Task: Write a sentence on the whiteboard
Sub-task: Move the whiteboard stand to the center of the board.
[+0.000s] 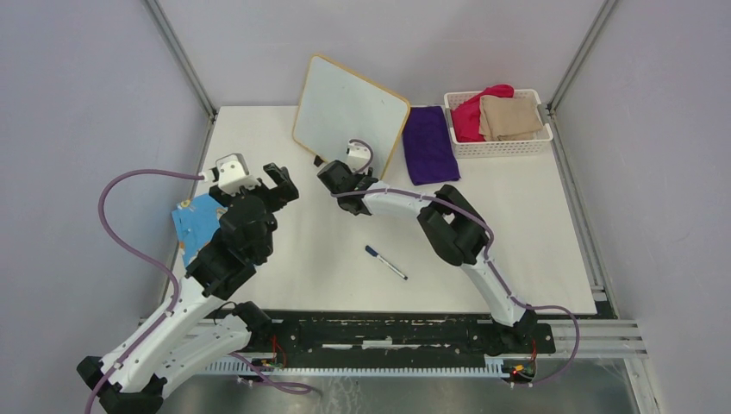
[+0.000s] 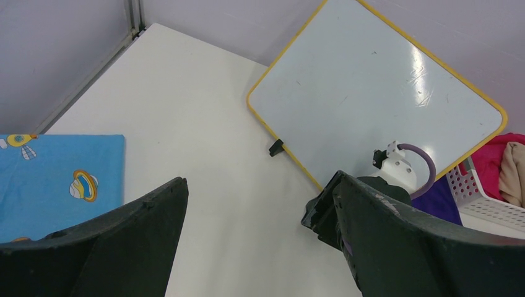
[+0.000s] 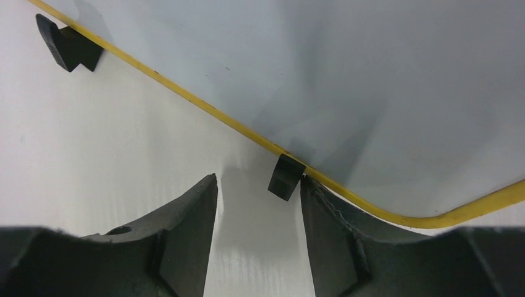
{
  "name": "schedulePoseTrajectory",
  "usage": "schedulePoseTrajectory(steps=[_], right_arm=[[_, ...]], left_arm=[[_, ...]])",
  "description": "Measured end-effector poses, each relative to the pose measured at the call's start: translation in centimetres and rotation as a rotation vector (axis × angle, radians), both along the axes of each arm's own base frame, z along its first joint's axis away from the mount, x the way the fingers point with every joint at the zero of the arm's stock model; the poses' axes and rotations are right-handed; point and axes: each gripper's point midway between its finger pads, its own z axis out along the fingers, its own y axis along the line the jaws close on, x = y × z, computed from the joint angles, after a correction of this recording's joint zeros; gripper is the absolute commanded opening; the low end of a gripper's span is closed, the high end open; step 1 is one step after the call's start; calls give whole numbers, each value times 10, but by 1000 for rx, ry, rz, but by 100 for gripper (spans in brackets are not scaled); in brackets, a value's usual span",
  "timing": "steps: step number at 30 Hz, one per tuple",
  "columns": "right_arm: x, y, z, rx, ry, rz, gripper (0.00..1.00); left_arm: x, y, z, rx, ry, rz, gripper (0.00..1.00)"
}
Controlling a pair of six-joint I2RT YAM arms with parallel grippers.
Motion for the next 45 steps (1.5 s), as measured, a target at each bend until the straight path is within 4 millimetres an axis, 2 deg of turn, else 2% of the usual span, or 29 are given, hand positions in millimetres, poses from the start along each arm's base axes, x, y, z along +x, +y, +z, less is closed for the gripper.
schedulePoseTrajectory(steps=[6,18,27,39,45], right_arm=[[5,-16,-9,-18,4,-31,55],[7,-89,-11,-81,-4,-125,54],[11,-97,-11,-141,-8,-67,53],[19,-100,-8,-182,-5,-16,22],[18,-104,-9,-199,-27,4,0]], left_arm=[[1,-1,-2,4,5,-1,97],[2,-2,-5,13,16,-2,97],[4,-4,-8,21,28,-9,97],[5,-6,-10,28,36,-9,96],[6,-7,-12,32,42,-12,97]])
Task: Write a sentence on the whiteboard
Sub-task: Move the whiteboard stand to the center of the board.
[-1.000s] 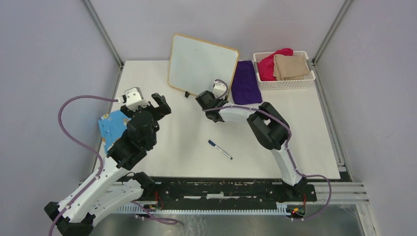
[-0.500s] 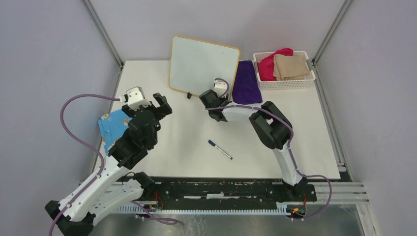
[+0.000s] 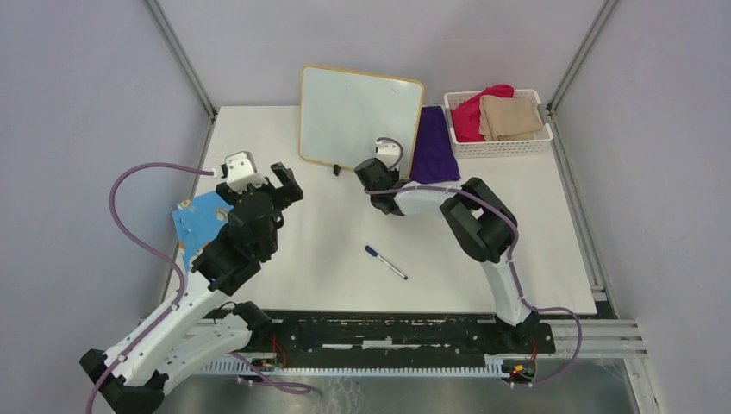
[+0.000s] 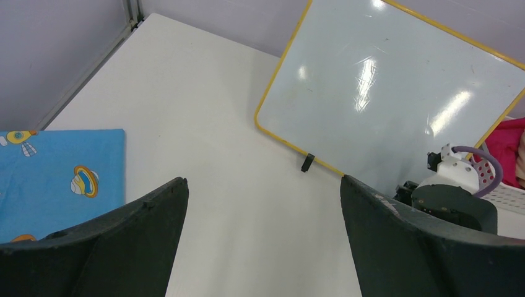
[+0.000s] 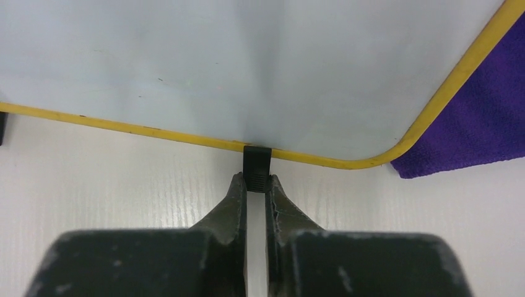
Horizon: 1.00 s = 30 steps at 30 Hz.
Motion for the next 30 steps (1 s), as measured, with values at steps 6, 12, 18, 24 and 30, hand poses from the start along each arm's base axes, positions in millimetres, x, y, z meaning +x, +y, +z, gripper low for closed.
schedulePoseTrajectory(steps=[6,12,18,24,30], right_arm=[[-22,-21,0,-38,-2,36,0],[-57,-46,-1,-83,35,134,0],[-96,-67,-2,-113,67,262,0],[-130,-86,-4,-120,84,346,0],[-150,-98,-4,-113,81,390,0]], left_arm=[[0,-1,0,-1,1,-8,96],[0,-3,-1,-1,3,-17,96],[2,-6,-4,5,13,-23,96],[7,-12,-11,21,39,-40,96],[10,-20,-18,32,61,-69,97]])
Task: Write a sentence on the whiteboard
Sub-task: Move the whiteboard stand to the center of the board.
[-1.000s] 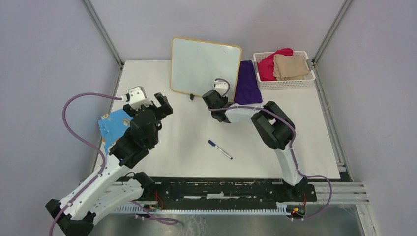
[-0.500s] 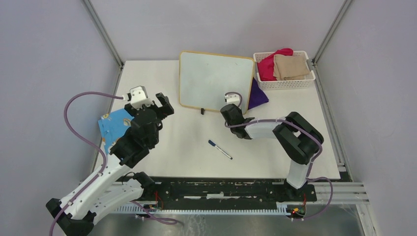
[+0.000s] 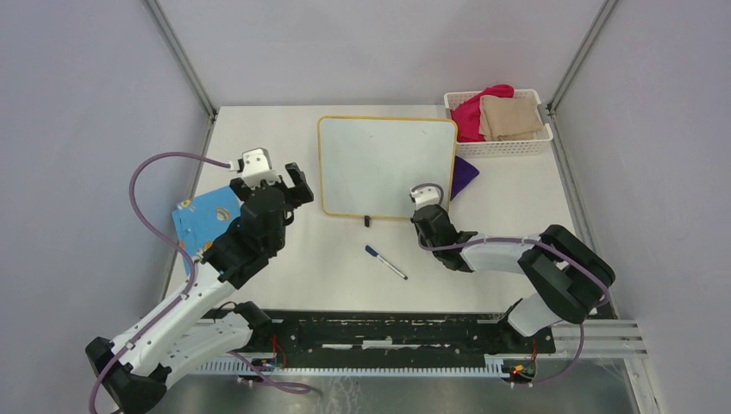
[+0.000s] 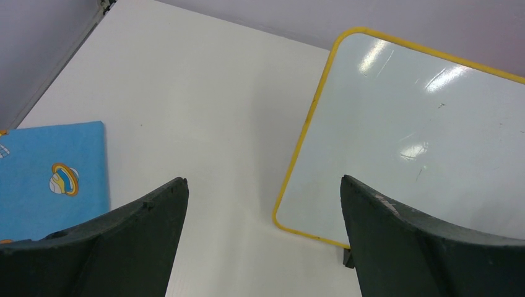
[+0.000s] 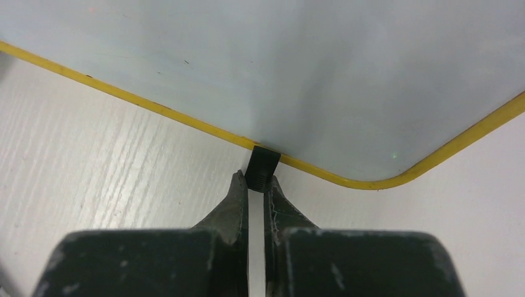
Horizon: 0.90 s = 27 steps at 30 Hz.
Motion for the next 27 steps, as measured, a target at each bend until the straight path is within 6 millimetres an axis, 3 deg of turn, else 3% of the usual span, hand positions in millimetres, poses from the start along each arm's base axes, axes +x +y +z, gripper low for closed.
schedulePoseTrajectory(steps=[13,21,24,27], right_arm=[[-15,-33,0,-1,8,-8,0],[-23,-39,1,7,11,17,42],[-28,-40,6,18,6,34,51],[-30,-38,18,49,-16,49,54]], left_arm=[[3,-20,-11,6,38,-89,100],[3,-32,-15,2,56,-146,100],[3,-36,-17,2,62,-165,100],[3,-37,-17,14,63,-176,100]])
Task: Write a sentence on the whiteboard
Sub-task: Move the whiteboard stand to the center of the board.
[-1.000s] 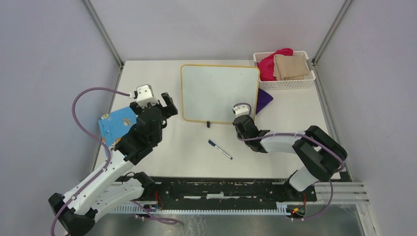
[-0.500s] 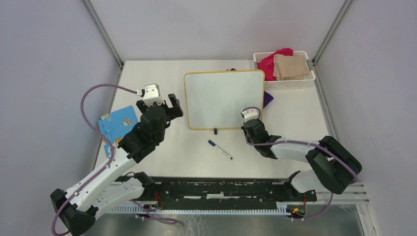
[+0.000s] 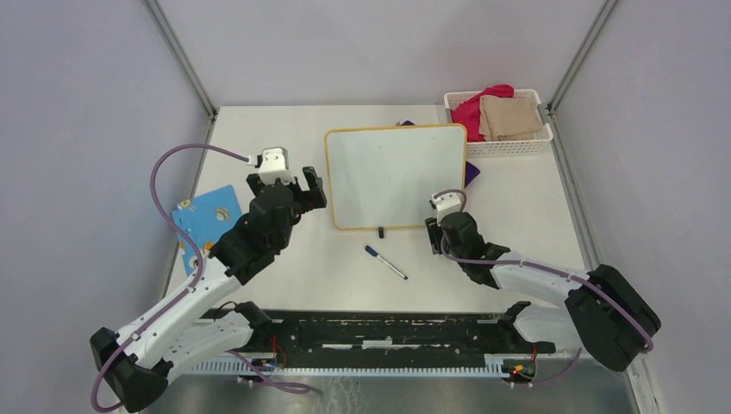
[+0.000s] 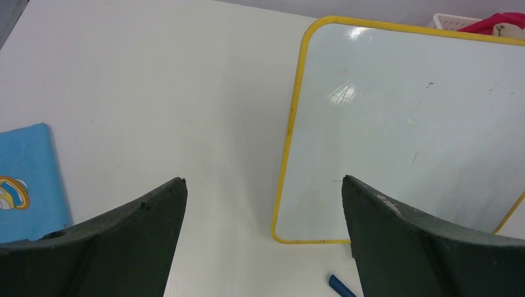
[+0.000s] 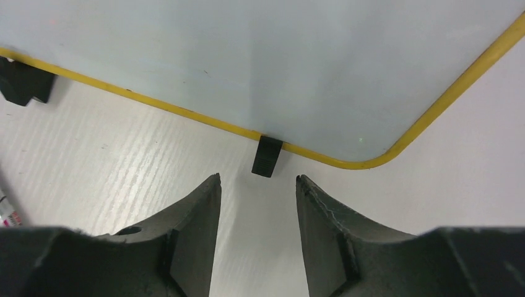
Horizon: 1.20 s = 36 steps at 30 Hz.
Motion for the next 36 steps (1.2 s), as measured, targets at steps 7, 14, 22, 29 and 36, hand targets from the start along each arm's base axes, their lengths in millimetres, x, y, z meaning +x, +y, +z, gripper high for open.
schedulePoseTrajectory(steps=[7,14,22,29,36], right_arm=[[-2,3,28,73,-70,16,56],[-7,-10,35,106,-109,-42,56],[-16,-19,36,155,-171,-51,56],[-15,-14,37,176,-174,-42,55],[-16,-15,28,179,-142,-68,57]], left_arm=[[2,-6,15,-14,-24,-28,100],[19,-12,16,71,20,0,100],[21,-11,-3,57,95,-81,100],[44,20,-21,-169,119,-105,100],[44,-7,-65,-361,199,-231,100]])
